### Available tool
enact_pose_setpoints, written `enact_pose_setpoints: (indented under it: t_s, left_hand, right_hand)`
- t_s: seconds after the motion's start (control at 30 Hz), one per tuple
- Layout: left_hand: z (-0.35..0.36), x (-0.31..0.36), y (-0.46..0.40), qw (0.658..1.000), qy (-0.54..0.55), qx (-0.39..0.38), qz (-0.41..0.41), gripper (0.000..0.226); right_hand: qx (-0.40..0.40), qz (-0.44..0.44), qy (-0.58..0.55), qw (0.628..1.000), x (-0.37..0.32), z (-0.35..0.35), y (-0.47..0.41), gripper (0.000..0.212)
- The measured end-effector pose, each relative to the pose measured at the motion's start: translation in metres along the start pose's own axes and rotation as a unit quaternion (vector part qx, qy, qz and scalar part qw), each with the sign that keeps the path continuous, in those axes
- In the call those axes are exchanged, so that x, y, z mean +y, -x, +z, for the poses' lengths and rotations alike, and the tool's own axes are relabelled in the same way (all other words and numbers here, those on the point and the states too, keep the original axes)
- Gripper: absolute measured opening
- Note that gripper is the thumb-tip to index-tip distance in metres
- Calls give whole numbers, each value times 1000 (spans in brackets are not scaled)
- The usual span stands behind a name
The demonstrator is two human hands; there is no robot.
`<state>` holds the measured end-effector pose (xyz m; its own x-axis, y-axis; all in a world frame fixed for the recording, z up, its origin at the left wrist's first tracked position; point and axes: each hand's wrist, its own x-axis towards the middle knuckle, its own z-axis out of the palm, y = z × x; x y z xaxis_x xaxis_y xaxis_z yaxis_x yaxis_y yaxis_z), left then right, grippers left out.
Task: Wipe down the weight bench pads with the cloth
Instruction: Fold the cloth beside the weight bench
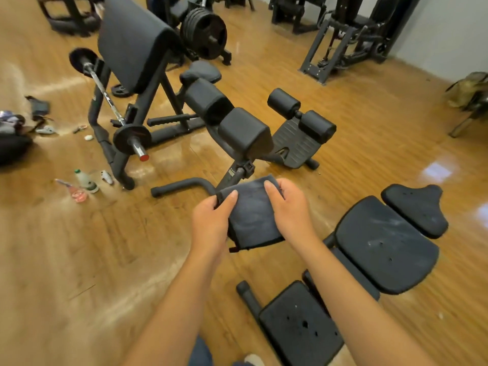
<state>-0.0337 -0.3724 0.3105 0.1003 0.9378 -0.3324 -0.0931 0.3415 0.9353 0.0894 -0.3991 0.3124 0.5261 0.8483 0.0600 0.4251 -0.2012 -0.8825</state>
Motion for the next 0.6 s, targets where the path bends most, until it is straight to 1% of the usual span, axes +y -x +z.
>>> enact_pose_setpoints:
  t_s: [0.13,0.27,0.37,0.47,0.53,0.6]
  left_hand:
    - [35,-12,31,1000,5,11,-4,14]
    - [50,-17,55,999,18,31,0,16]
    - [53,-23,74,999,16,48,3,17]
    - [53,-33,94,998,18,56,-9,19]
    - [52,-42,109,998,18,65,-18,21]
    - [50,-55,127,996,19,83,-29,22]
  right_hand:
    - [-26,-11,3,1000,15,-46,6,26]
    - [-46,8,-30,998,27,-70,17,28]
    - [-78,42,-63,994,32,-82,33,29]
    - [-111,109,-117,981,42,-92,53,31]
    - [-145,152,-146,967,48,-100,69,28]
    - [-180,169,-173,954,56,-109,86,22]
